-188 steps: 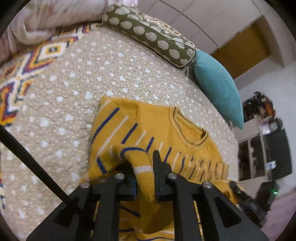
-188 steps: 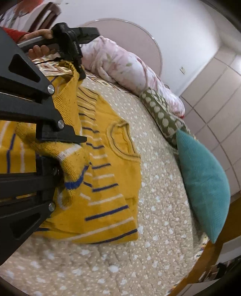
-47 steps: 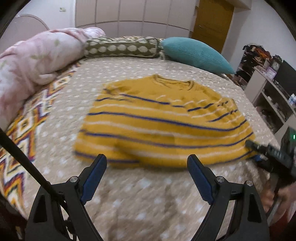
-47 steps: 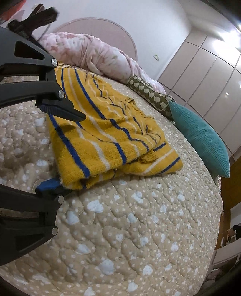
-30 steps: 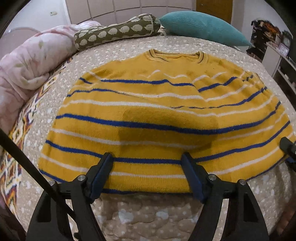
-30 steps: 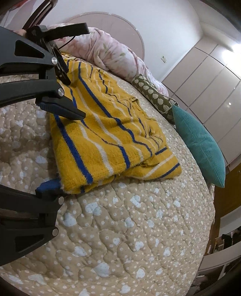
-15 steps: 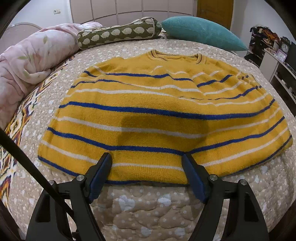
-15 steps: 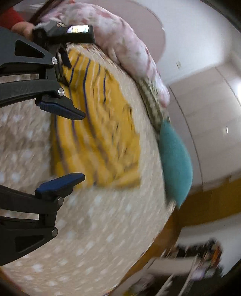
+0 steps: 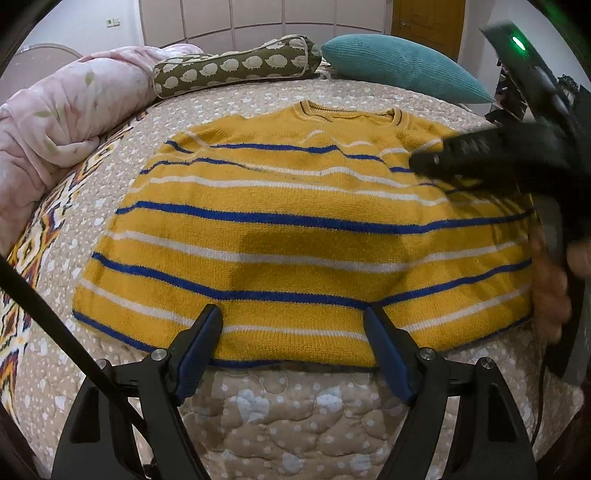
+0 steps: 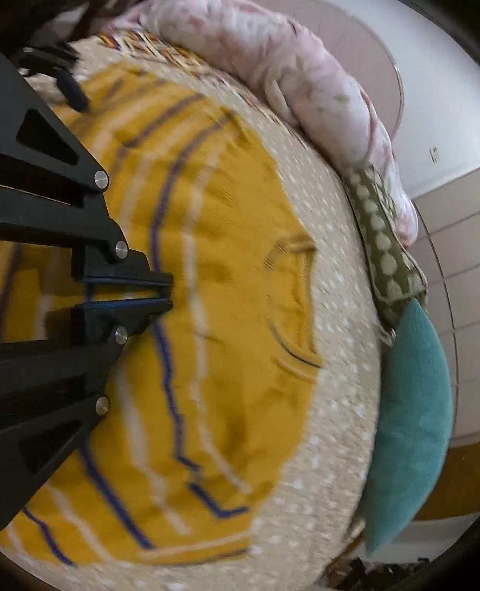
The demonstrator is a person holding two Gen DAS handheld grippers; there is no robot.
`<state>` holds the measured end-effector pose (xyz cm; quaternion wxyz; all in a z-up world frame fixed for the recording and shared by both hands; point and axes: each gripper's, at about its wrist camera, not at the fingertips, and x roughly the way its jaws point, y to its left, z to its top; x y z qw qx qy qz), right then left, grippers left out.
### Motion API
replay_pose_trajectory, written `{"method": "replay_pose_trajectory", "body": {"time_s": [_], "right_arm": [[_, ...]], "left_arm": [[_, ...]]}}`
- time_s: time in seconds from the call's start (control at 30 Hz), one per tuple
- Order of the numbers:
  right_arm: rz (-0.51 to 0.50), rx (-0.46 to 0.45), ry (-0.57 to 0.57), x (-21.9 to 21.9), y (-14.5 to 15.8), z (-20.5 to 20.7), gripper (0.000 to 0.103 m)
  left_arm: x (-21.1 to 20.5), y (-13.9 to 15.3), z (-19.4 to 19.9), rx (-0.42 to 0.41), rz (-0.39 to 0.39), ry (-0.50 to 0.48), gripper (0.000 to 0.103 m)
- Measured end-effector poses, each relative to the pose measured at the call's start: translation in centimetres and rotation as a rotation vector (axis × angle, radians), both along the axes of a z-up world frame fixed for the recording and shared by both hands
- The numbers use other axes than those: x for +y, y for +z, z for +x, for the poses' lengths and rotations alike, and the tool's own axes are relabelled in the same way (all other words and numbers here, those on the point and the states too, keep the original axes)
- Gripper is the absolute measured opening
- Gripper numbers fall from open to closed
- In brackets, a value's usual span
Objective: Fold small clothes
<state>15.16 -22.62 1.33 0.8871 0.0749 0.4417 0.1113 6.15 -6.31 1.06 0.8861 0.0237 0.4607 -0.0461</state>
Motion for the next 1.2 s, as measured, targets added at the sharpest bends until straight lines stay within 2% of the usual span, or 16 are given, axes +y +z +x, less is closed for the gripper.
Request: {"method": "replay_pose_trajectory", "body": {"time_s": [0.13, 0.2, 0.27, 0.43, 0.57, 0.73, 0.97, 1.2], "right_arm": [[-0.221, -0.056, -0.043, 1.6, 1.8, 0.1, 0.008], [-0.285, -0.086, -0.042, 1.8, 2.7, -0.7, 0.011], [-0.365, -0.125, -0.035, 2.4, 3.5, -2.1, 0.028], [-0.483, -0.167, -0.009, 3.2, 4.4, -5.6, 0.034], [-0.557, -0.174, -0.02, 3.4, 4.3, -8.9, 0.042], [-0.583, -0.157, -0.06, 2.7, 4.2, -12.1, 0.048], [-0.529, -0.109, -0.153, 0.5, 4.7, -15.6, 0.054], [-0.523, -0.116, -0.207, -0.6, 5.3, -17.8, 0.06]], "left_arm": [[0.2, 0.4, -0.5, 0.006, -0.017, 0.004, 0.079], [0.4, 0.8, -1.0, 0.014, -0.043, 0.012, 0.078], [0.6, 1.2, -1.6, 0.018, -0.066, 0.017, 0.078], [0.7, 1.6, -3.3, 0.036, -0.087, 0.02, 0.078], [1.1, 2.2, -4.8, 0.027, -0.088, 0.033, 0.078], [1.4, 3.2, -6.6, 0.007, -0.083, 0.049, 0.078], [0.8, 4.7, -8.4, -0.037, -0.074, 0.036, 0.078], [-0.2, 5.4, -9.3, -0.045, -0.071, 0.004, 0.078]]}}
